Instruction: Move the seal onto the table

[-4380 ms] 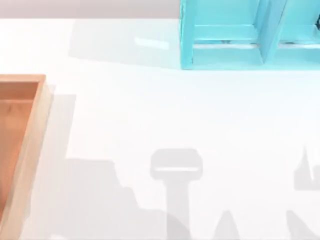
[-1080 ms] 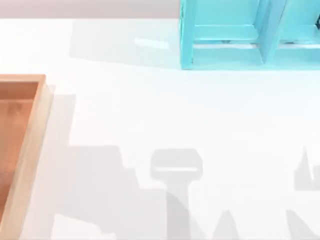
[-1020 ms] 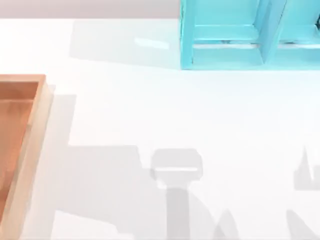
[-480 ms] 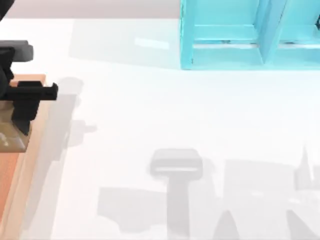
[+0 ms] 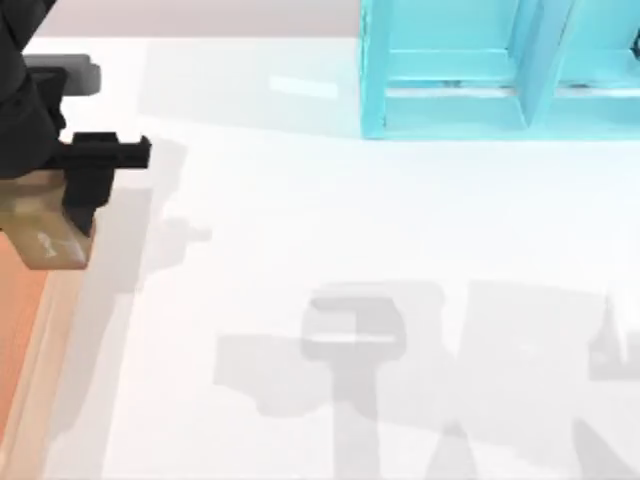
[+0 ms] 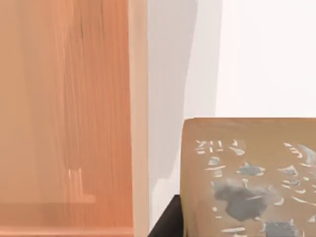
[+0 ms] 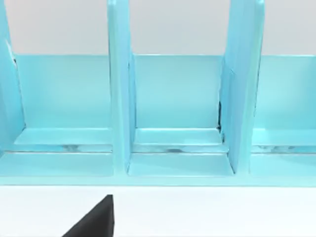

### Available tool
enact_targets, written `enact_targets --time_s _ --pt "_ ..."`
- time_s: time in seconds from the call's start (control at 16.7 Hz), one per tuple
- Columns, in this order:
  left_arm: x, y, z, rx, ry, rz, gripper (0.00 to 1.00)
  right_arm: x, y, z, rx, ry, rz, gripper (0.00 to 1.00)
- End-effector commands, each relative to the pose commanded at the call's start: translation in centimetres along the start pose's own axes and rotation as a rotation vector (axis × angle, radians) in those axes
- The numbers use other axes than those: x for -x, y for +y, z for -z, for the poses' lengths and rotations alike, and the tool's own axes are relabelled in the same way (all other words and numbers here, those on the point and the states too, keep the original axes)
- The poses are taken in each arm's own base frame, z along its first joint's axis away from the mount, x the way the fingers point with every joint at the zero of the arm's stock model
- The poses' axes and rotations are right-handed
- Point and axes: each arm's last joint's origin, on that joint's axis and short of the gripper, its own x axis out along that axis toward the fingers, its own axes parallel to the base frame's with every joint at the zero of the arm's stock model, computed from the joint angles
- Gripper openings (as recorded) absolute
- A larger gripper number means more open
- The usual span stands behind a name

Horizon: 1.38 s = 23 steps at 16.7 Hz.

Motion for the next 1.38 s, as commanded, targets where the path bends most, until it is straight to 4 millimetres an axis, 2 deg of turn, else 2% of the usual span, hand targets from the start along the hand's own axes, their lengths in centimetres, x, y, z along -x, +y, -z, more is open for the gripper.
enact_targets --time_s 0.12,0.42,0.6,0.96,1.38 --pt "-1.8 -1.2 -2.4 0.002 0.014 -0.004 0.0 0.0 0.0 0.0 0.0 0.0 0.0 1.0" --pt "-8.6 -4.4 -7.6 0.001 0.086 -0.023 0.0 0.0 0.0 0.0 0.0 0.0 0.0 1.0" --pt "-10.4 -6.3 -9.5 0.002 0.043 -0.013 0.0 0.0 0.0 0.0 0.0 0.0 0.0 1.0" --pt "-10.7 -6.5 -9.7 0.004 0.034 -0.01 0.0 0.0 0.0 0.0 0.0 0.0 0.0 1.0" --pt "-13.3 -6.6 -9.7 0.003 0.041 -0.01 0.0 0.0 0.0 0.0 0.0 0.0 0.0 1.0"
